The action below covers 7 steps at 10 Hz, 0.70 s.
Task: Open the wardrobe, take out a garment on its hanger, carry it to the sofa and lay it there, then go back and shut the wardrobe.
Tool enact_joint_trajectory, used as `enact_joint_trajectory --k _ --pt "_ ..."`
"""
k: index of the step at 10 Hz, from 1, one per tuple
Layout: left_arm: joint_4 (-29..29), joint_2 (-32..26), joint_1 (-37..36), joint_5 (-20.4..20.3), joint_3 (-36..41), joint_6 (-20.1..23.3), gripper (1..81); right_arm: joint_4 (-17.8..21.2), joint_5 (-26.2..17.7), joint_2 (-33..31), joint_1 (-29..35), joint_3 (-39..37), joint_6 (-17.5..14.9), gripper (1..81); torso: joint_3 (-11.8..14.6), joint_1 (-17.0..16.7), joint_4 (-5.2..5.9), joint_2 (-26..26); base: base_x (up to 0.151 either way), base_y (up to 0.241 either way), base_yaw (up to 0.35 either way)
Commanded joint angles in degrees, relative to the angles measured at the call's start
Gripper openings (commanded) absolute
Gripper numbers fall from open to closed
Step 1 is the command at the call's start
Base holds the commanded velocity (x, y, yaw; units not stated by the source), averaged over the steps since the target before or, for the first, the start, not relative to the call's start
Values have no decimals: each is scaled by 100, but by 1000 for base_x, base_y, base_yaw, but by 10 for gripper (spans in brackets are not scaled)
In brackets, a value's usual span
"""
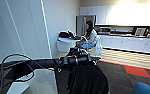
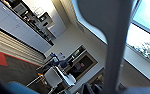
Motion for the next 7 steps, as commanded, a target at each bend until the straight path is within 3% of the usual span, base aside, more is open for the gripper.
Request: enact_joint_trajectory --k 1,7 --pt "120 -19 -1055 -79 55 127 10 34 -309 42 281 16 7 811 0 0 0 0 0 0 -214" --pt "217 253 -1055 -43 -16 127 10 34 -309 51 273 25 7 811 0 2 0 0 0 0 -214"
